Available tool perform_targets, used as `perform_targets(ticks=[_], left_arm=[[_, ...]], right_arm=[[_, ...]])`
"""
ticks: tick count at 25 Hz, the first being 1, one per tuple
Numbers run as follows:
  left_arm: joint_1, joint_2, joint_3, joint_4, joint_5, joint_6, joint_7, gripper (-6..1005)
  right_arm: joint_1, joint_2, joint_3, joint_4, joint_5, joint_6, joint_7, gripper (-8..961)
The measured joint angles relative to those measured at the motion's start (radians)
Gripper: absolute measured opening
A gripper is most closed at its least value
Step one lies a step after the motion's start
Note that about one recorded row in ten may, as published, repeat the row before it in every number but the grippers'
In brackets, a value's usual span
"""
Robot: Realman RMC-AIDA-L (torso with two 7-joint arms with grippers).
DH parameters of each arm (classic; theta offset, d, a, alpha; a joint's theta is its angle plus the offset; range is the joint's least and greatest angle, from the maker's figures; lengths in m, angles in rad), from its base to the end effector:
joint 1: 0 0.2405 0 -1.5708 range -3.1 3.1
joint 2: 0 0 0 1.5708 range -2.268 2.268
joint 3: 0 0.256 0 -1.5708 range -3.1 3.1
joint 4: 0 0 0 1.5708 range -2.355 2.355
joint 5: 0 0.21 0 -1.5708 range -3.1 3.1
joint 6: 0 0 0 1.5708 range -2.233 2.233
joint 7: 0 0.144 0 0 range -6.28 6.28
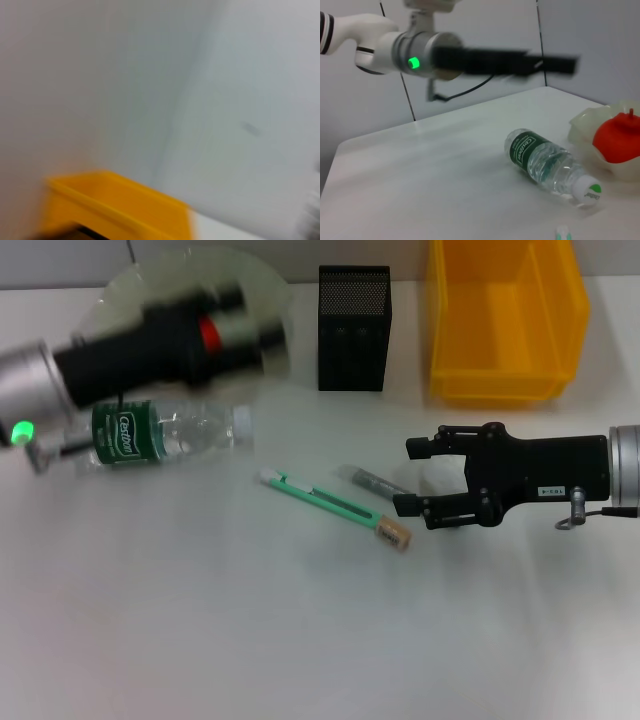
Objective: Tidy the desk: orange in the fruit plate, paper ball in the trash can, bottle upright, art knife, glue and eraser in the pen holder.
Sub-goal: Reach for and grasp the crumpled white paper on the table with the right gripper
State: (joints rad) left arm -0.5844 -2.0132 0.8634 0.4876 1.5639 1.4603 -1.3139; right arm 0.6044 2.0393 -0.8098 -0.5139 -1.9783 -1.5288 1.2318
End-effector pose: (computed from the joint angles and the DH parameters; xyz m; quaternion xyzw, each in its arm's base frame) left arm -0.2329 0.3628 0.0100 -0.8953 -0.2075 -0.3555 0.1704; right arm 0.2506 0.3335 -0.0233 -0.9634 0.1420 0.2124 0.0812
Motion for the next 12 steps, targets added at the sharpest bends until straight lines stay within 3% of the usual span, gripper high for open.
perform_targets(ticks=[1,2,3,9,12], left_arm=[[0.000,0.000,0.000,0.000,0.000,0.000,0.000,859],[0.025,0.023,0.080,0.019,0.034,0.101,0.001,859],[0.035,0.032,0.094,0.020,0.067,0.150,0.005,859],[0.049,0.042,0.094,0.020,0.160,0.186,0.007,859],[0.070,0.034,0.094,0.013,0.200,0.141,0.037,859]], right_arm=[[0.000,-0.001,0.001,0.000,0.000,0.000,0.000,759],[0.000,-0.001,0.001,0.000,0.000,0.000,0.001,758],[0.000,-0.002,0.001,0.000,0.000,0.000,0.004,758],[0.001,-0.007,0.001,-0.012,0.001,-0.002,0.044,756],[0.012,-0.009,-0.003,-0.091,-0.001,-0.013,0.196,755]])
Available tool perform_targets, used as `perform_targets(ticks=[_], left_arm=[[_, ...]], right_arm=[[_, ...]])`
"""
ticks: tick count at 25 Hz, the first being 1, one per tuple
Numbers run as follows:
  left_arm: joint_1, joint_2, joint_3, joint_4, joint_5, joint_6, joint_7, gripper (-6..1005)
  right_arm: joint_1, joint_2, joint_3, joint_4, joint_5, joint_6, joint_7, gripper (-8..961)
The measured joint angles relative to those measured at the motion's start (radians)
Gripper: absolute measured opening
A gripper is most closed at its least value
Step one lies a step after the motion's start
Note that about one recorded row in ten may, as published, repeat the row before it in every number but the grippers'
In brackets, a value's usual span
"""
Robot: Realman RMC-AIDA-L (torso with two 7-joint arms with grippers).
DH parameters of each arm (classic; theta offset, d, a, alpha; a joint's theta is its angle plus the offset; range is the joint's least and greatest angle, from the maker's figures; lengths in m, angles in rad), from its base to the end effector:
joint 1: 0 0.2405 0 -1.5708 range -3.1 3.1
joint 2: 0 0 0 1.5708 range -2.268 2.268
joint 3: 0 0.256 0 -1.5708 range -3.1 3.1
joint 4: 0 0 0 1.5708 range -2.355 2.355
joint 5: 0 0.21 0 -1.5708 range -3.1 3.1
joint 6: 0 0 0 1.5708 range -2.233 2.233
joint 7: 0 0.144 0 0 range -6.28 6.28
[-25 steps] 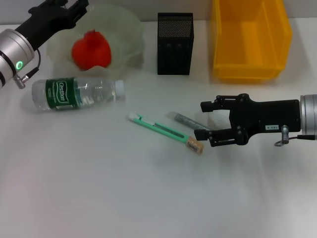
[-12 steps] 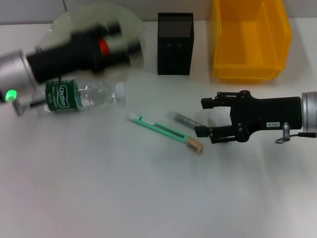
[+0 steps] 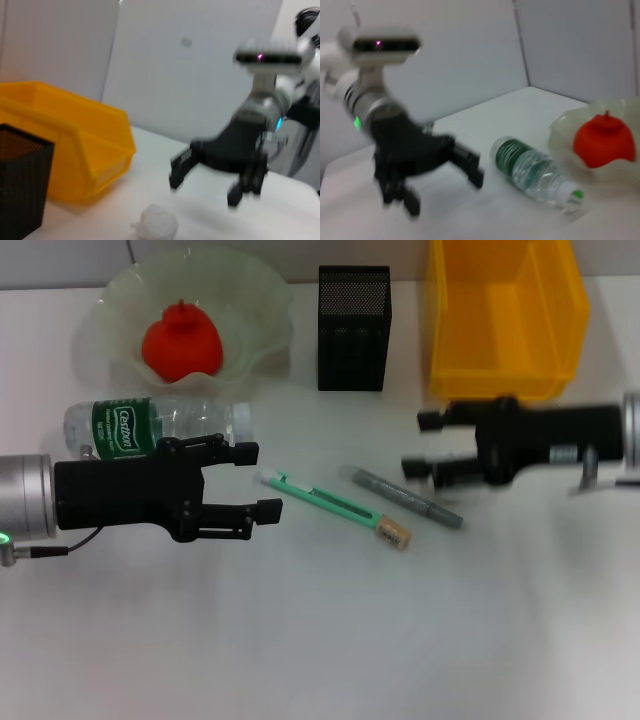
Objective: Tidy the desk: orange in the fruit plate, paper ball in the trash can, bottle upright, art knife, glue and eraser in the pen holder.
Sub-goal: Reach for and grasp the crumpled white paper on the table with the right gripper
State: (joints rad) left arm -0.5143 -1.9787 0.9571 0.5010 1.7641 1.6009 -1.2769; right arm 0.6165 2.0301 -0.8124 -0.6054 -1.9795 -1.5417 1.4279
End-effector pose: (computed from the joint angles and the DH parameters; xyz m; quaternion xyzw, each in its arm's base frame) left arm -0.2643 0.3128 -0.0045 -0.9472 -0.1794 -0.2577 0.0643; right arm 0.2398 0.3479 -0.0053 -0.9554 0.1914 0.2097 0.0811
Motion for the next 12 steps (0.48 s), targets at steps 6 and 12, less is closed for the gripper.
perform_targets(ticks=[6,12], left_arm=[[0.006,-0.013,0.000,-0.004,0.001,-0.029,0.034,859],[0.001,-0.014,0.000,-0.008,0.002,-0.035,0.043,859]], right_arm=[[0.145,-0.024,-0.018,-0.281,-0.249,-0.120,0.533,753],[0.296,-0.045,-0.030,-0.293,-0.498,-0.175,0.693,751]])
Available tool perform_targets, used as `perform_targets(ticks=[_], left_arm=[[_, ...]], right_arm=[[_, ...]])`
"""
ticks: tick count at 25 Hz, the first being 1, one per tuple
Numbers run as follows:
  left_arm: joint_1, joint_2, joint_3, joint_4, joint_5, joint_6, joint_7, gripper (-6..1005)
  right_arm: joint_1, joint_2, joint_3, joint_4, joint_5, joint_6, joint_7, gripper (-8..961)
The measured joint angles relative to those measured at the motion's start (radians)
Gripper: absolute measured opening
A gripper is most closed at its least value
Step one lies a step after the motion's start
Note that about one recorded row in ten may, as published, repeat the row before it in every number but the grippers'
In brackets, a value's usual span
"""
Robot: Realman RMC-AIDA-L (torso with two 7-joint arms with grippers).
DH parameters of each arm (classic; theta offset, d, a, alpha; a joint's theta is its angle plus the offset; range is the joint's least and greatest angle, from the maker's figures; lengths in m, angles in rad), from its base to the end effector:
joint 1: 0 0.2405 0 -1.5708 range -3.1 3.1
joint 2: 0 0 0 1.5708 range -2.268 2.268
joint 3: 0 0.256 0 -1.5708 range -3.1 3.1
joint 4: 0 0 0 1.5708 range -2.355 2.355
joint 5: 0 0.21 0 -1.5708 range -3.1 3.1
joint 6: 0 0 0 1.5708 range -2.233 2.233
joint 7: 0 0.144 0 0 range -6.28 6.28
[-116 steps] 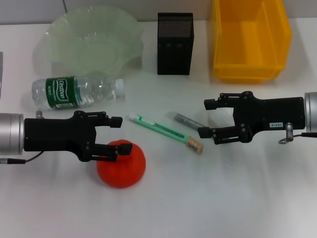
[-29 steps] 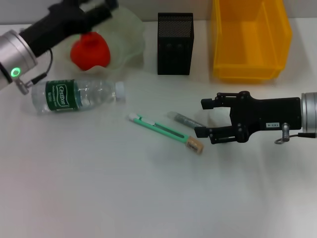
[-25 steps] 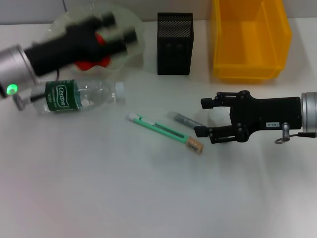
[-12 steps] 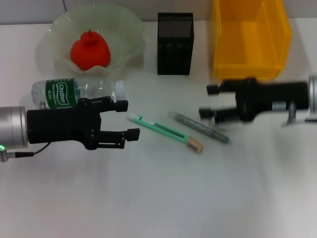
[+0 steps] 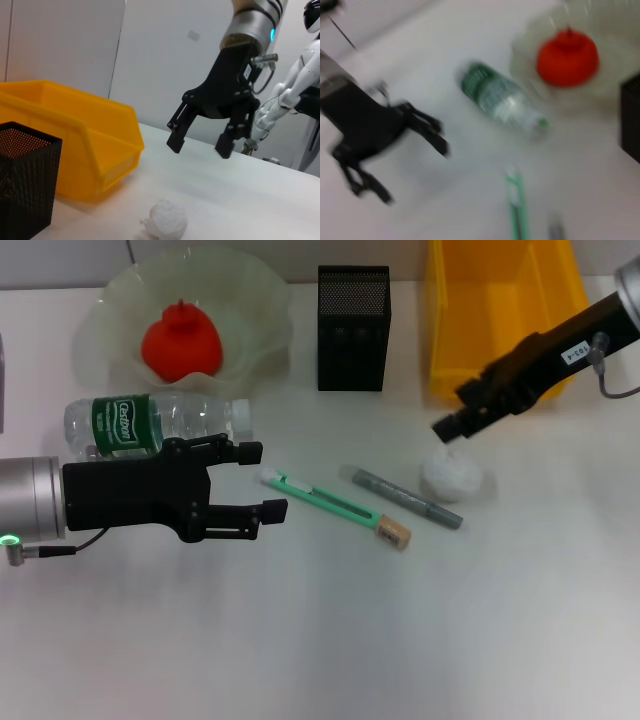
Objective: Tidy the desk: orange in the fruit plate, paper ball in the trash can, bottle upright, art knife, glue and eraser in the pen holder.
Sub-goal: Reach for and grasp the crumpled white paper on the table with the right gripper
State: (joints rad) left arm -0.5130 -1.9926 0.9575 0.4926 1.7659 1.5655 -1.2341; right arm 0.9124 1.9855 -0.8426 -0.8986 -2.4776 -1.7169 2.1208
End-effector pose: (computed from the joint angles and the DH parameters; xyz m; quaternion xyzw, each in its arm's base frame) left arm -0.2658 0.3135 -0.0117 -0.9493 -0.1694 -0.2529 0.0784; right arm 0.1628 0.4012 0.0421 -0.9550 0.2884 -0.0428 0.0539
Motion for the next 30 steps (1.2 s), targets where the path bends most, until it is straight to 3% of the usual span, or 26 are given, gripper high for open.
perform_targets(ticks=[3,4,9,16,30], left_arm=[[0.000,-0.001,0.001,0.000,0.000,-0.003,0.000,859],[0.000,-0.001,0.000,0.000,0.000,-0.004,0.000,859],[0.000,-0.002,-0.006,0.000,-0.001,-0.009,0.000,859],[0.001,-0.003,-0.007,0.001,-0.004,-0.020,0.000,860],[0.004,-0.008,-0.017,0.001,-0.007,-0.023,-0.001,860]], right_arm=[[0.049,0.014,-0.054,0.001,-0.137,0.019,0.031,750],[0.061,0.030,-0.112,0.001,-0.190,0.054,0.033,749],[0.054,0.050,-0.260,0.031,-0.208,0.161,0.029,747],[0.030,0.086,-0.288,0.044,-0.211,0.246,-0.023,745],[0.028,0.095,-0.352,0.146,-0.200,0.356,-0.066,740]])
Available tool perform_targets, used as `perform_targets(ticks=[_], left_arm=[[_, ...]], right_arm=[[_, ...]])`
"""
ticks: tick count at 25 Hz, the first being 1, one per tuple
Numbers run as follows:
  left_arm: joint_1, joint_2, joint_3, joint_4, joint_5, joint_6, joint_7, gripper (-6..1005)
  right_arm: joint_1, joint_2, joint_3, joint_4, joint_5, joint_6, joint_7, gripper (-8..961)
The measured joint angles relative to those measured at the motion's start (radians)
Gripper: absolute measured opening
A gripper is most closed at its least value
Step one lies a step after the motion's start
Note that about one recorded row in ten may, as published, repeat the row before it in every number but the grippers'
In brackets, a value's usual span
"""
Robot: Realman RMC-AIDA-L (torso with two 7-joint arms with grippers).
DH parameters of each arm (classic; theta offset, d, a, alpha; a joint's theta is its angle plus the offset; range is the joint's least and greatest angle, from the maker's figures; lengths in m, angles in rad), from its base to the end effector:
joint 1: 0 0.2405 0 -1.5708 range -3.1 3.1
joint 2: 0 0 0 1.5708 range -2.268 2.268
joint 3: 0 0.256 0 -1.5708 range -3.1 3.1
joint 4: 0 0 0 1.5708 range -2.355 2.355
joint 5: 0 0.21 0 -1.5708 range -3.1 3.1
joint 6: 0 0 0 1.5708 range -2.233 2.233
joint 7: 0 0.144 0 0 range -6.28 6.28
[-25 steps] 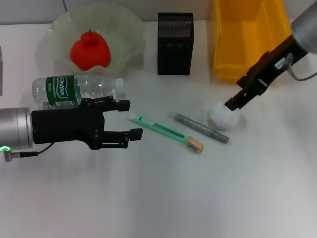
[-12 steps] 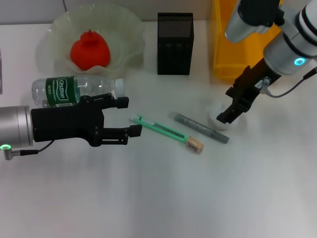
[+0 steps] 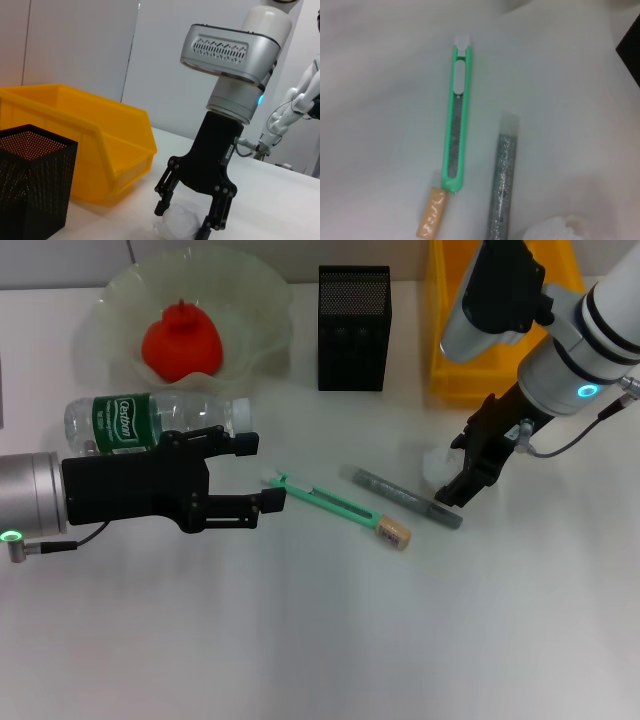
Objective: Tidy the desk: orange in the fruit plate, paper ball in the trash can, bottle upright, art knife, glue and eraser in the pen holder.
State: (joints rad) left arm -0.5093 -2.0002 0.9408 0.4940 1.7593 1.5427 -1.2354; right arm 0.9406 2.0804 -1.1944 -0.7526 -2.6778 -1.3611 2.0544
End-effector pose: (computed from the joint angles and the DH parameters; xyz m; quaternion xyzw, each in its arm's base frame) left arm -0.2668 0.3164 -0.0121 -0.9453 -0.1769 -0.2573 0.0943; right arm 0.1840 0.4053 -0.0399 -0.9565 0.1590 -0.2235 0.0996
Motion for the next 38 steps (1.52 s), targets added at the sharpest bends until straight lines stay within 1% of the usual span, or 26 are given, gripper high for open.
perform_targets(ticks=[7,9,11,13,14,15,18,19,20,23,24,25,28,29,30,33,34,36,38], left_arm=[[0.000,0.000,-0.001,0.000,0.000,-0.001,0.000,860],[0.000,0.000,-0.001,0.000,0.000,-0.001,0.000,860],[0.000,0.000,-0.001,0.000,0.000,-0.001,0.000,860],[0.000,0.000,-0.001,0.000,0.000,-0.001,0.000,860],[-0.001,0.000,-0.001,0.000,0.000,-0.001,0.000,860],[-0.002,0.000,-0.001,0.001,0.001,0.000,-0.005,860],[-0.002,-0.001,-0.001,0.004,0.005,-0.001,-0.007,860],[-0.003,-0.002,-0.001,0.005,0.005,-0.001,-0.007,860],[-0.003,-0.002,-0.001,0.005,0.005,-0.001,-0.007,860],[-0.004,-0.003,0.000,0.004,0.006,-0.001,-0.008,860],[-0.004,-0.004,0.000,0.005,0.006,-0.001,-0.008,860],[-0.004,-0.004,0.000,0.005,0.006,0.000,-0.008,860],[-0.004,-0.004,0.000,0.003,0.004,0.002,-0.008,860],[-0.005,-0.004,0.000,0.002,0.003,0.003,-0.009,860],[-0.005,-0.004,0.000,0.002,0.003,0.003,-0.009,860],[-0.005,-0.005,-0.001,0.005,0.003,0.004,-0.010,859],[-0.005,-0.005,0.000,0.005,0.002,0.006,-0.010,859],[-0.005,-0.004,0.000,0.006,0.001,0.007,-0.010,857],[-0.005,-0.003,0.000,0.008,0.001,0.008,-0.010,855]], right_arm=[[-0.010,0.003,-0.007,-0.010,0.014,0.006,-0.011,738],[-0.010,0.002,-0.003,-0.038,0.016,-0.017,0.001,737],[-0.010,0.001,0.000,-0.058,0.016,-0.039,0.010,678],[-0.010,-0.001,0.019,-0.136,0.015,-0.110,0.044,619],[-0.006,-0.006,0.060,-0.222,0.010,-0.189,0.087,589],[-0.006,-0.006,0.060,-0.222,0.010,-0.189,0.087,586],[0.001,-0.023,0.148,-0.376,0.001,-0.279,0.158,578],[-0.003,-0.035,0.194,-0.467,-0.018,-0.285,0.205,575],[-0.003,-0.035,0.194,-0.467,-0.018,-0.285,0.205,575],[-0.006,-0.038,0.245,-0.534,-0.094,-0.217,0.248,577],[-0.010,-0.039,0.262,-0.534,-0.142,-0.132,0.266,577],[-0.010,-0.039,0.262,-0.534,-0.142,-0.132,0.266,586],[-0.030,-0.039,0.269,-0.473,-0.145,0.024,0.271,611],[-0.045,-0.039,0.263,-0.399,-0.098,0.148,0.253,620],[-0.045,-0.039,0.263,-0.399,-0.098,0.148,0.253,628],[-0.048,-0.037,0.257,-0.293,-0.042,0.286,0.215,654],[-0.042,-0.034,0.257,-0.238,-0.029,0.355,0.204,663],[-0.039,-0.033,0.258,-0.219,-0.027,0.381,0.202,680],[-0.042,-0.025,0.258,-0.204,-0.016,0.416,0.201,697]])
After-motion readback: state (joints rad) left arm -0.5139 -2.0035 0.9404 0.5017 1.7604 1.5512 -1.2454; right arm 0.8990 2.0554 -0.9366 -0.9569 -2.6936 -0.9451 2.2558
